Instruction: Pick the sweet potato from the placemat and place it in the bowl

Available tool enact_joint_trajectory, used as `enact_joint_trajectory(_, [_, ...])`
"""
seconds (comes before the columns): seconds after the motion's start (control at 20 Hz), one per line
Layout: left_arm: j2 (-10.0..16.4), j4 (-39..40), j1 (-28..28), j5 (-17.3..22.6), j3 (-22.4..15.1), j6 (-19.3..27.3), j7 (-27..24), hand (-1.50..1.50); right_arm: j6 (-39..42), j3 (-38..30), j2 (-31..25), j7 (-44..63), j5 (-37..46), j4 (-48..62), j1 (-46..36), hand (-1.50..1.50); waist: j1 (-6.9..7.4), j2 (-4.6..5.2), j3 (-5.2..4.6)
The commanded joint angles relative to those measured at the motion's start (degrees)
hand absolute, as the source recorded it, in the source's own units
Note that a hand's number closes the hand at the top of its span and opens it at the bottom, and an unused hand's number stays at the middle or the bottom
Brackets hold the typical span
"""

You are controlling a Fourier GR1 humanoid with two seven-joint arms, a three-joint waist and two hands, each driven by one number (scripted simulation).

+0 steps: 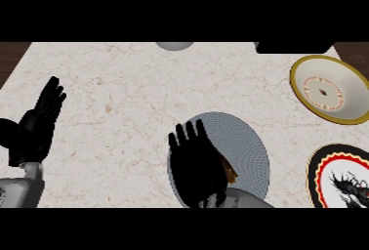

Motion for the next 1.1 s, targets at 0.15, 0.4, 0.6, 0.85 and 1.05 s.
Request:
enact_joint_trajectory(0.15, [-2.10, 2.22, 1.53, -1.78, 0.01, -0.06, -4.18, 0.00, 8.77, -0.72, 1.17, 3.47, 0.75, 6.74, 0.26, -1.50, -0.27, 0.02, 0.01])
enact_joint_trajectory(0.4, [-0.45, 0.50, 0.60, 0.28, 2.83, -3.77, -1.59, 0.00, 2.05, 1.27, -2.90, -3.29, 5.60, 9.96, -2.44, -1.50, 0.05, 0.04, 0.05])
enact_joint_trajectory(0.6, [-1.16, 1.98, -3.01, -1.42, 2.92, -2.30, 1.49, 0.00, -3.96, 7.32, -0.51, -3.69, 10.92, 12.23, -2.60, -1.50, -0.11, 0.09, 0.06])
enact_joint_trajectory(0.85, [-2.86, -4.54, 0.64, -3.78, 2.09, -1.89, 4.25, 0.00, -7.11, 5.26, -1.30, -7.94, 13.56, 15.19, 1.05, -1.50, -0.08, -0.02, 0.07])
enact_joint_trajectory(1.05, [-0.68, -1.00, 0.03, -1.61, 6.44, -5.63, 2.27, 0.00, -4.92, 4.72, -3.03, -7.12, 14.60, 11.55, 6.39, -1.50, -0.30, -0.04, 0.06])
